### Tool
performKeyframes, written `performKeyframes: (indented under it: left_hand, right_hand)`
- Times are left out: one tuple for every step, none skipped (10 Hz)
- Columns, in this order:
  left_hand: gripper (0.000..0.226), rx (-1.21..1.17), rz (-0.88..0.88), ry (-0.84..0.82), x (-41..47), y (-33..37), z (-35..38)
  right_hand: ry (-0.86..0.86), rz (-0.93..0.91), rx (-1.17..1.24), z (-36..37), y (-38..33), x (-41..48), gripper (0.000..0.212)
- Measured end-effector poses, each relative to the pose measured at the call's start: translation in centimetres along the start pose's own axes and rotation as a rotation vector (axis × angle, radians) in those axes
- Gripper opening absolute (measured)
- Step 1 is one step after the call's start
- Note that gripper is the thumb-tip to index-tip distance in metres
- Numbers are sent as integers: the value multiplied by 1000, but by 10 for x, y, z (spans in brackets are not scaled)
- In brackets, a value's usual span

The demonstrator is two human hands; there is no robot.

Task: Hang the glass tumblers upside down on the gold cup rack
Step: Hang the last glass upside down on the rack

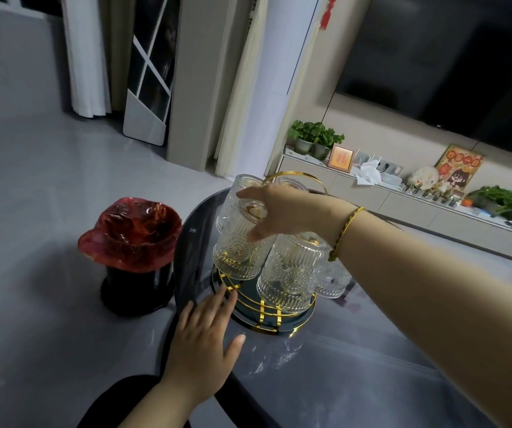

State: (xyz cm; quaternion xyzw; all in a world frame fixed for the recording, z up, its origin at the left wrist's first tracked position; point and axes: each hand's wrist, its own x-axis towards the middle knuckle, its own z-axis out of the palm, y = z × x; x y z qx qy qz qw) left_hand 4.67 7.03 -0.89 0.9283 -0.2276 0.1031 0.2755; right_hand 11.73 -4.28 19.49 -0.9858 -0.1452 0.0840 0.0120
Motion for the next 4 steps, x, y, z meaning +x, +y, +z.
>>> performKeyframes:
  left_hand:
    - [64, -59, -10, 10, 1, -4, 10]
    - [61, -31, -21, -1, 1, -9, 14]
    - [63, -12, -27, -17, 1, -6, 12]
    - [64, 17, -66, -60, -1, -8, 10]
  right_hand:
    - [21, -27, 46, 4, 2, -1, 76]
    - [50, -36, 10, 6, 4, -3, 74]
    - [100, -36, -21, 7, 4, -8, 73]
    - [255, -71, 14, 3, 3, -25, 66]
